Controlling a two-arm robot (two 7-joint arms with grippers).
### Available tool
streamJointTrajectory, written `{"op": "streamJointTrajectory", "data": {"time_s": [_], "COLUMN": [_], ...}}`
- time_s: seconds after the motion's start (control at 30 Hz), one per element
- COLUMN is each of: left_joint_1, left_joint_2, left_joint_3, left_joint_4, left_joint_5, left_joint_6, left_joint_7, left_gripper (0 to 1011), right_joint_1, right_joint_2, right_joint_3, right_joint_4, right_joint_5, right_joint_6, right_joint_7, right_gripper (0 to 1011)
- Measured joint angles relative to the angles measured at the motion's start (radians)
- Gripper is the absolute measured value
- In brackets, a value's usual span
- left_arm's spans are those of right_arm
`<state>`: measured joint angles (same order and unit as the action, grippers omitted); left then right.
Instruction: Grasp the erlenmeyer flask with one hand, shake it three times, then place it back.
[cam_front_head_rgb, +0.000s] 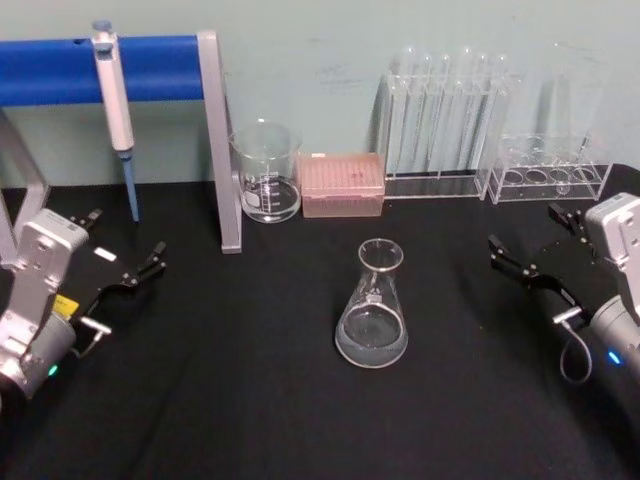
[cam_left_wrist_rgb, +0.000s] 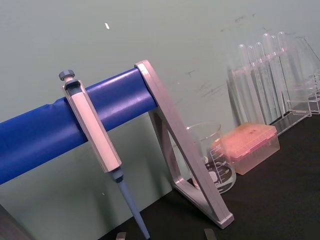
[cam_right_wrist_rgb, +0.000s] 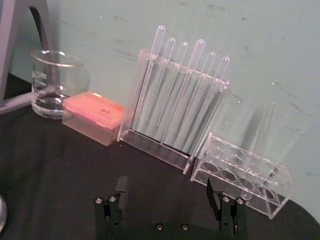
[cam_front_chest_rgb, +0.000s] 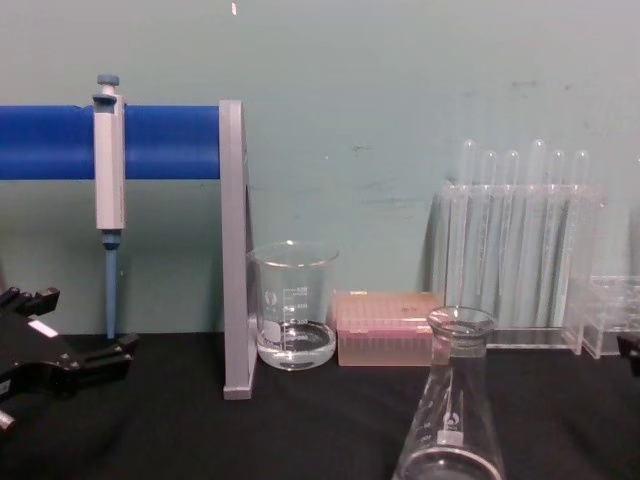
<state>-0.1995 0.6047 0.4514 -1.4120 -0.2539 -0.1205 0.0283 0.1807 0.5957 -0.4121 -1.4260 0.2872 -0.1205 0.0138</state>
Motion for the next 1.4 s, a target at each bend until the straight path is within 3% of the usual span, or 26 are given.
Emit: {"op": "streamJointTrajectory", "data": {"time_s": [0.23, 0.37, 0.6, 0.97, 1.4], "left_joint_1": [0.0, 0.0, 0.0, 0.0, 0.0], "left_joint_2": [0.0, 0.0, 0.0, 0.0, 0.0], "left_joint_3": [0.0, 0.0, 0.0, 0.0, 0.0], "left_joint_4": [0.0, 0.0, 0.0, 0.0, 0.0], "left_joint_5": [0.0, 0.0, 0.0, 0.0, 0.0], "left_joint_6": [0.0, 0.0, 0.0, 0.0, 0.0], "left_joint_7": [0.0, 0.0, 0.0, 0.0, 0.0], "left_gripper": [1001, 1001, 1001, 1001, 1001], "right_joint_1": [-0.036, -0.068, -0.109, -0.146, -0.152], "right_joint_2": [0.003, 0.008, 0.021, 0.036, -0.007], "right_joint_3": [0.042, 0.072, 0.095, 0.099, 0.074], "right_joint_4": [-0.048, -0.089, -0.139, -0.186, -0.217], "right_joint_5": [0.069, 0.133, 0.19, 0.212, 0.208], "right_joint_6": [0.017, 0.042, 0.067, 0.082, 0.112], "right_joint_7": [0.06, 0.113, 0.193, 0.299, 0.368], "right_gripper": [1003, 1003, 1003, 1003, 1003]}}
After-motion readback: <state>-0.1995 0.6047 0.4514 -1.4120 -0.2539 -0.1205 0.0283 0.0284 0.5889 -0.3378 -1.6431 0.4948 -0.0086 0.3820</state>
